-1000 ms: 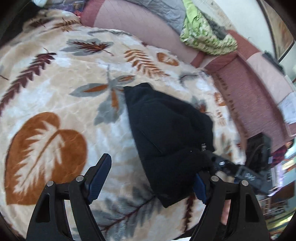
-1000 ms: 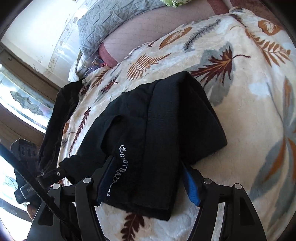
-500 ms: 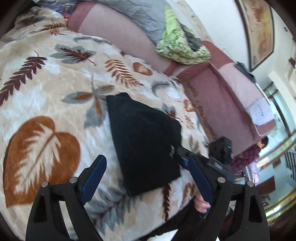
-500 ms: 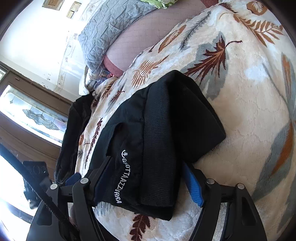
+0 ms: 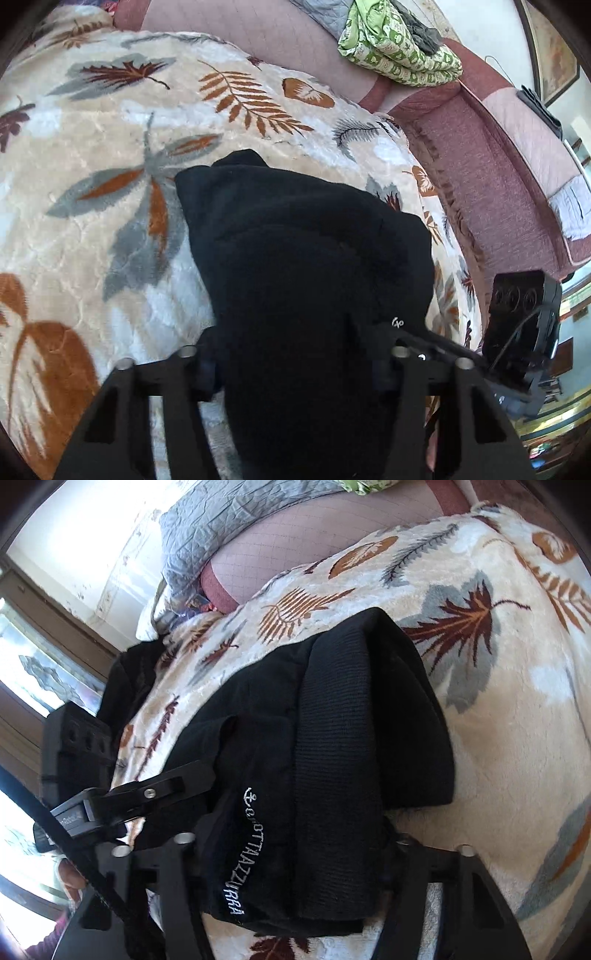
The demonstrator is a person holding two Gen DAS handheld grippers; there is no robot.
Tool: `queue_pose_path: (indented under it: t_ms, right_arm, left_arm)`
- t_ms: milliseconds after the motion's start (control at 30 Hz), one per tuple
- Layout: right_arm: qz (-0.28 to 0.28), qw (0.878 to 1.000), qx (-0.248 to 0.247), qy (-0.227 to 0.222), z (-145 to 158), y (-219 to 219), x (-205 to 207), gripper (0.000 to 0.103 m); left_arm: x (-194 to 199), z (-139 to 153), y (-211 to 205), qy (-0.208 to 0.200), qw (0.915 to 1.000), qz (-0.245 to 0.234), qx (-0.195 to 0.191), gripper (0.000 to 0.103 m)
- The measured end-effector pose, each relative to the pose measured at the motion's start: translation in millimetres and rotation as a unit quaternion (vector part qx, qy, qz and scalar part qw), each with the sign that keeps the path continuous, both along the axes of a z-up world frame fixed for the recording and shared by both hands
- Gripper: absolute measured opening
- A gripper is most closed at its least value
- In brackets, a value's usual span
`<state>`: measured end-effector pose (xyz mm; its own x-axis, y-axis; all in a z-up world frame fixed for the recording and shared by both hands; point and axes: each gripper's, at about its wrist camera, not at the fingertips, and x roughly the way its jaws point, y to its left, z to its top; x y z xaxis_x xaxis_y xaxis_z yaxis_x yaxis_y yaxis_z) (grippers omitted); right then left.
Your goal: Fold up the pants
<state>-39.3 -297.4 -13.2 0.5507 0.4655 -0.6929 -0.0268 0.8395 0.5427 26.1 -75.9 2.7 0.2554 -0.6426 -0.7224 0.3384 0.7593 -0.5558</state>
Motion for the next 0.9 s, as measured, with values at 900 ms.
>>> queue_pose_path:
  t_ms: [900]
  right_arm:
    - [0.051, 0.998, 0.024, -0.002, 10.6, 18.3, 1.4, 0.04]
  left_arm:
    - [21.7, -7.8, 55.0, -0.013, 0.9989, 0.045, 0.007, 0.052]
